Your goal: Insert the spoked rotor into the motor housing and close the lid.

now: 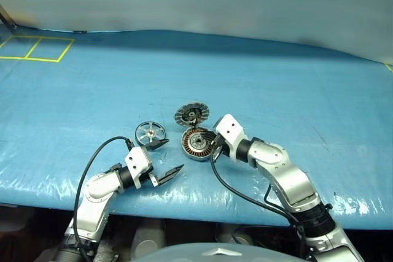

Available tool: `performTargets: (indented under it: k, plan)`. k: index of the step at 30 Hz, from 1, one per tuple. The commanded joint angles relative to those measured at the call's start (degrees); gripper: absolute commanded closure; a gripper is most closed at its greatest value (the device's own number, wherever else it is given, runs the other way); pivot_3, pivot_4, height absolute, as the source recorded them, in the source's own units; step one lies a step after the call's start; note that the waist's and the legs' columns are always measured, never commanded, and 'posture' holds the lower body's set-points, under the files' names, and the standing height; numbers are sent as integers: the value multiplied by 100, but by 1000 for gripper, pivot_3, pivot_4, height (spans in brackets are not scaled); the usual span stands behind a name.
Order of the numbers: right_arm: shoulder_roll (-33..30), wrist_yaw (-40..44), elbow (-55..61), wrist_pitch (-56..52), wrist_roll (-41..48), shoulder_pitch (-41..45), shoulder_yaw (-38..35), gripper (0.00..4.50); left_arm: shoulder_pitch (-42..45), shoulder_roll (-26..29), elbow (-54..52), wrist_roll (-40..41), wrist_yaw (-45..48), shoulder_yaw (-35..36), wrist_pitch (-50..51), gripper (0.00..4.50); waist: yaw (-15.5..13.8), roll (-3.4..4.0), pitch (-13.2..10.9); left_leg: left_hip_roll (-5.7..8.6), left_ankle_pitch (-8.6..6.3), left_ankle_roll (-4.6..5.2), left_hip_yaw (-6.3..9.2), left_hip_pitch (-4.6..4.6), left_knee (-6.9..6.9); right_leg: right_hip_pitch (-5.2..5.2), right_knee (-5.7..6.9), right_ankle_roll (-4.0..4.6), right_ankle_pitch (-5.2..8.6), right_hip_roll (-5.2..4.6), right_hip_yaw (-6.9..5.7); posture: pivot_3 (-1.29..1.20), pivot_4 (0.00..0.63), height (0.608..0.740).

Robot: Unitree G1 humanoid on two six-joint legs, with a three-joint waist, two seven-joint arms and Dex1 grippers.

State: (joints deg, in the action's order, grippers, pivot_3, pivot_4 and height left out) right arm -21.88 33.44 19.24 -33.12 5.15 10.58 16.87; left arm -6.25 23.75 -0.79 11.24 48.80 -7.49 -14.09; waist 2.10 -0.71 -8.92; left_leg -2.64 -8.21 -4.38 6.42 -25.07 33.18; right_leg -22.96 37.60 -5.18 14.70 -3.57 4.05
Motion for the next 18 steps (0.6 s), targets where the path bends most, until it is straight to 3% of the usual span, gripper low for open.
performTargets:
  k: [1, 18]
  plan:
    - [-15, 9, 325, -16, 81, 44, -76, 4449, -5, 8, -82, -6, -2, -56, -42, 0, 0, 1, -2, 0, 0, 0, 0, 0, 0, 0, 0, 0, 0, 0, 0, 0, 150, 740]
    - [-255, 23, -359, -134, -394, -100, 462, 4449, -14, 31, -99, -28, -9, -49, -40, 0, 4, -1, -1, -2, -24, -35, -1, 38, 3, 7, -6, 3, 2, -1, 0, 0, 150, 740]
